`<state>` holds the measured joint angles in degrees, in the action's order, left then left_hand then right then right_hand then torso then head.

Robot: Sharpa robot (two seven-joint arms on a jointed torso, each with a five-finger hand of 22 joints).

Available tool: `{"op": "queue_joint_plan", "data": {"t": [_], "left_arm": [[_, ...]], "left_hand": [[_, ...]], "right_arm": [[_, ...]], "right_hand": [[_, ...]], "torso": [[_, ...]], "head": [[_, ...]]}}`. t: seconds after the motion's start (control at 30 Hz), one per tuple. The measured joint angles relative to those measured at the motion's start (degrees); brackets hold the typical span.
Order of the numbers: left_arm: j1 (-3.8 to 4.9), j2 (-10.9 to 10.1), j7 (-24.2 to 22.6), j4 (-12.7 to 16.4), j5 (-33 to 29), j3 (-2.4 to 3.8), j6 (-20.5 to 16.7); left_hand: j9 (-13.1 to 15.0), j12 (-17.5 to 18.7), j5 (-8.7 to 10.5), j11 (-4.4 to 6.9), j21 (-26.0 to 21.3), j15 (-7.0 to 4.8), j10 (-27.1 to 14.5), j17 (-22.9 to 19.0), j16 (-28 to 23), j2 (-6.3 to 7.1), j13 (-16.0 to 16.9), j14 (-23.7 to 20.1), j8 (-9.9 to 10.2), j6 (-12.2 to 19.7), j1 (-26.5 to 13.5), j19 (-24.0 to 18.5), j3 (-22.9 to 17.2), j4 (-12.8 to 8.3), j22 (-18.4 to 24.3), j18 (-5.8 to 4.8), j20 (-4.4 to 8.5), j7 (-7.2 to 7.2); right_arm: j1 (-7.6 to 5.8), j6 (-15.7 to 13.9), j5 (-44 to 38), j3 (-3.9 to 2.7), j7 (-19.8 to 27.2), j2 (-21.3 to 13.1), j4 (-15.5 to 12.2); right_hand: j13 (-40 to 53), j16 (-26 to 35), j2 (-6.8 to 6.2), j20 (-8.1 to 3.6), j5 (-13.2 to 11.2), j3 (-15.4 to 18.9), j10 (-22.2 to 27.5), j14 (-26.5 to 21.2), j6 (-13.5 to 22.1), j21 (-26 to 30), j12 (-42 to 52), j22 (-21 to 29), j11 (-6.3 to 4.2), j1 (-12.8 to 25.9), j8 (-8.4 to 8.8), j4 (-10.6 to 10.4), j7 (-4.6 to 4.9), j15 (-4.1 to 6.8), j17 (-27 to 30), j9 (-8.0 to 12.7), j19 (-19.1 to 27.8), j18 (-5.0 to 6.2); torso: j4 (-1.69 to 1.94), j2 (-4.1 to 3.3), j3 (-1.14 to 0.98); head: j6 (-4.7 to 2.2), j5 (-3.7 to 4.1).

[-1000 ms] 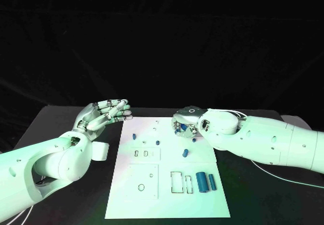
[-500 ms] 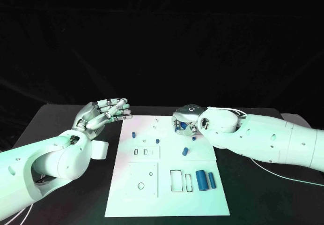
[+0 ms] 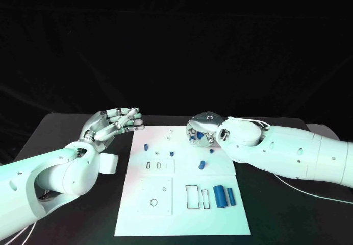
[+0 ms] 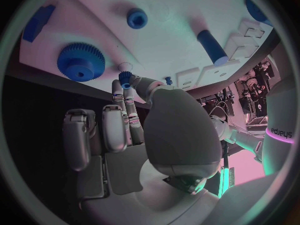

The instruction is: Assemble the parts on the task board

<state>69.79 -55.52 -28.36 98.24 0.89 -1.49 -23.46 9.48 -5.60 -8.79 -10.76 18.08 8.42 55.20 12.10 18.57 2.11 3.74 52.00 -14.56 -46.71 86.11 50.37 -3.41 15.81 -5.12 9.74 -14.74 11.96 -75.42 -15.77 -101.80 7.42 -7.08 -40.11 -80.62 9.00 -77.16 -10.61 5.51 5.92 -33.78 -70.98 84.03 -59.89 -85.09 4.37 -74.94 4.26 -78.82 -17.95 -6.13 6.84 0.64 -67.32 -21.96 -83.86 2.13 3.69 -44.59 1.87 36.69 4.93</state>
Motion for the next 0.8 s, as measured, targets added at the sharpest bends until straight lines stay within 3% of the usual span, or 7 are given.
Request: {"op": "queue_joint_plan", "data": {"t": [0.3,0.47,0.63,0.8], "left_arm": [[0.00,0.11,0.05,-0.07,0.00,0.00,0.18],[0.00,0.18,0.05,-0.11,0.00,0.00,0.26],[0.01,0.33,0.06,-0.10,0.00,0.00,0.37],[0.02,0.46,0.07,-0.03,0.00,0.00,0.45]], "left_hand": [[-0.05,0.56,0.29,0.00,0.00,0.21,0.00,0.18,-0.35,0.00,0.00,0.21,0.00,0.00,0.00,0.21,0.32,0.32,0.11,-0.01,0.21,0.00],[-0.05,0.56,0.29,0.00,0.00,0.20,0.00,0.24,-0.34,0.25,0.00,0.21,0.00,0.00,-0.29,0.42,0.48,0.48,0.17,0.00,0.00,0.00],[-0.05,0.56,0.29,0.00,0.00,0.20,0.00,0.23,-0.34,0.09,0.00,0.21,0.00,0.00,-0.56,0.42,0.48,0.48,0.17,0.00,0.00,0.00],[-0.05,0.79,0.29,0.00,0.00,0.20,0.00,0.35,-0.51,0.03,0.00,0.21,0.17,0.00,-1.25,0.42,0.72,0.72,0.28,0.00,0.00,0.00]], "right_arm": [[-0.03,-6.45,-0.32,-0.22,-0.80,1.04,0.02],[-0.03,-8.31,-0.31,-0.26,-0.84,2.54,1.31],[-0.03,-9.74,-0.18,-0.27,-0.77,4.89,3.23],[0.09,-10.78,0.10,-0.27,-0.46,6.82,5.60]], "right_hand": [[-0.07,-0.22,0.22,-0.17,0.98,-0.38,0.00,0.00,0.15,-0.43,-0.23,0.01,0.01,-0.22,-0.22,0.86,0.14,0.00,-0.05,-0.86,-0.17,0.00],[-0.08,-0.22,0.22,-0.18,0.99,-0.38,-0.01,0.00,0.18,-0.43,-0.30,0.01,0.01,-0.22,-0.22,0.86,0.16,0.00,-0.05,-0.94,-0.17,0.00],[-0.13,-0.22,0.22,-0.17,1.19,-0.39,-0.01,0.00,0.18,-0.43,-0.45,0.02,0.01,-0.23,-0.22,0.87,0.16,0.00,-0.05,-1.07,-0.17,0.01],[-0.13,-0.22,0.22,-0.17,1.19,-0.55,-0.01,0.00,0.39,-0.43,-0.53,0.02,0.01,-0.23,-0.22,1.03,0.37,-0.01,-0.04,-1.15,-0.17,0.01]], "torso": [[0.11,-0.07,0.02],[0.11,-0.14,0.04],[0.13,-0.16,0.05],[0.20,-0.20,0.09]], "head": [[-1.13,-0.29],[-1.61,-0.54],[-1.56,-0.70],[-1.06,-0.98]]}}
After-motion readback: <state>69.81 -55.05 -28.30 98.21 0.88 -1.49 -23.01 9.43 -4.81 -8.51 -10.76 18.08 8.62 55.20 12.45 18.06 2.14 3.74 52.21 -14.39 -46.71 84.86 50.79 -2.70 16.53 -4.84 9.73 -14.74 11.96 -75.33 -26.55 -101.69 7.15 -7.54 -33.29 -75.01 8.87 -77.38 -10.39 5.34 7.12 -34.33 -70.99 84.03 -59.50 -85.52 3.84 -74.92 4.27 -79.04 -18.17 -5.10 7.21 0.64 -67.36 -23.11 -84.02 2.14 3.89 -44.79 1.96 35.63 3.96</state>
